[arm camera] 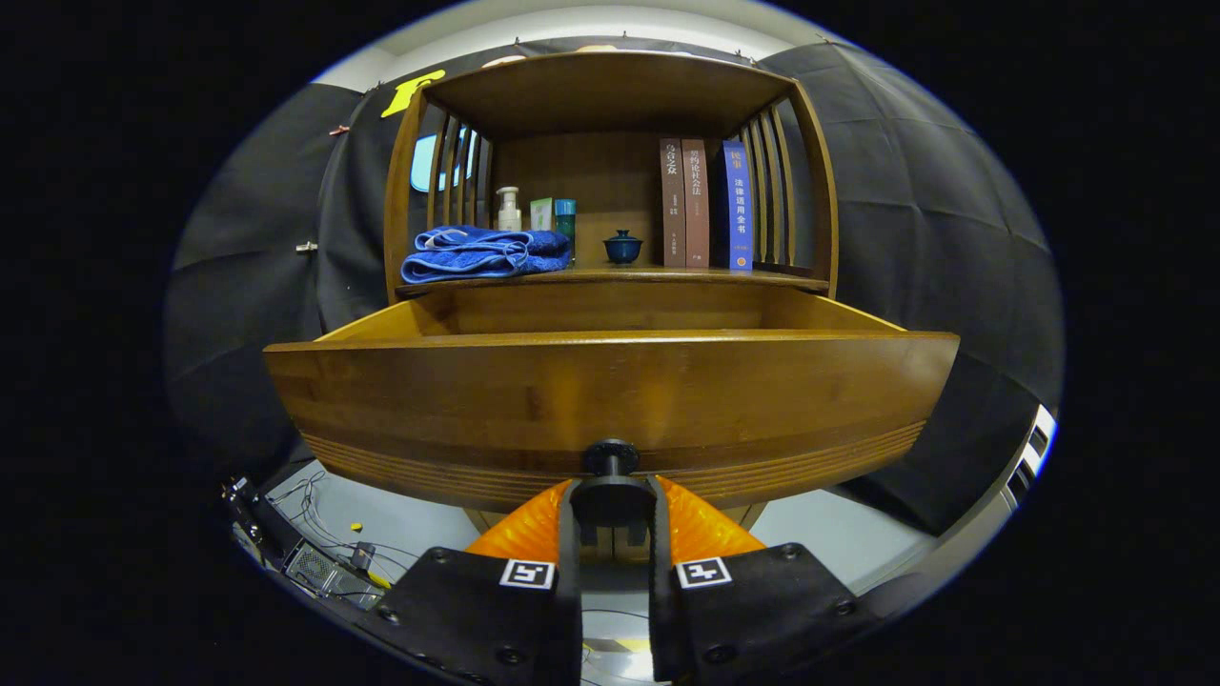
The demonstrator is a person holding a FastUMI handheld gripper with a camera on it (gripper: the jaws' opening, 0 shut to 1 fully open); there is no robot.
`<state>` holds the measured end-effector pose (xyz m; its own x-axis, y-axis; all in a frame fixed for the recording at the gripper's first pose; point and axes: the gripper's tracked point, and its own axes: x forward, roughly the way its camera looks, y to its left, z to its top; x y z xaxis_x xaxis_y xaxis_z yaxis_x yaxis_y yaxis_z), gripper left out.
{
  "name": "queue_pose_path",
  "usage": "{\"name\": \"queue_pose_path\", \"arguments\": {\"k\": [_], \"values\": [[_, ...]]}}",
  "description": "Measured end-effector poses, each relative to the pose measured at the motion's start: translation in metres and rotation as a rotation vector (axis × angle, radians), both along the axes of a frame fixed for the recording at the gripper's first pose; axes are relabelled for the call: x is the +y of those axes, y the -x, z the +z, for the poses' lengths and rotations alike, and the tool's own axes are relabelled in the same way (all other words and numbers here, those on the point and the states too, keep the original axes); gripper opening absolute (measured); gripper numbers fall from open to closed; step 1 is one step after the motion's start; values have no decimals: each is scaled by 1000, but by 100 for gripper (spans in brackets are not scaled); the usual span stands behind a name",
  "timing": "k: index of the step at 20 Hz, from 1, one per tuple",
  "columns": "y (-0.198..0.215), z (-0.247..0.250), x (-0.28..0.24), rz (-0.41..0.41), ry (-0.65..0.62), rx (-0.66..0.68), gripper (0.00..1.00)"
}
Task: Pull open the drawer, take out the items inside it, and place them on the countertop above the cabinet.
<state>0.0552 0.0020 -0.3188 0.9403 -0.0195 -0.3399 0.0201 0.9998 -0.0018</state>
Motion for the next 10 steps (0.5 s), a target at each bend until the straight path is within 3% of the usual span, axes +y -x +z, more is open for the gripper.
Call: {"name": "queue_pose_path", "arguments": {"k": [3, 5, 10], "values": [[0, -1, 0, 3, 2, 1, 32], [1, -2, 0, 14, -11, 13, 38], [16, 32, -5, -20, -3, -1, 85]]}}
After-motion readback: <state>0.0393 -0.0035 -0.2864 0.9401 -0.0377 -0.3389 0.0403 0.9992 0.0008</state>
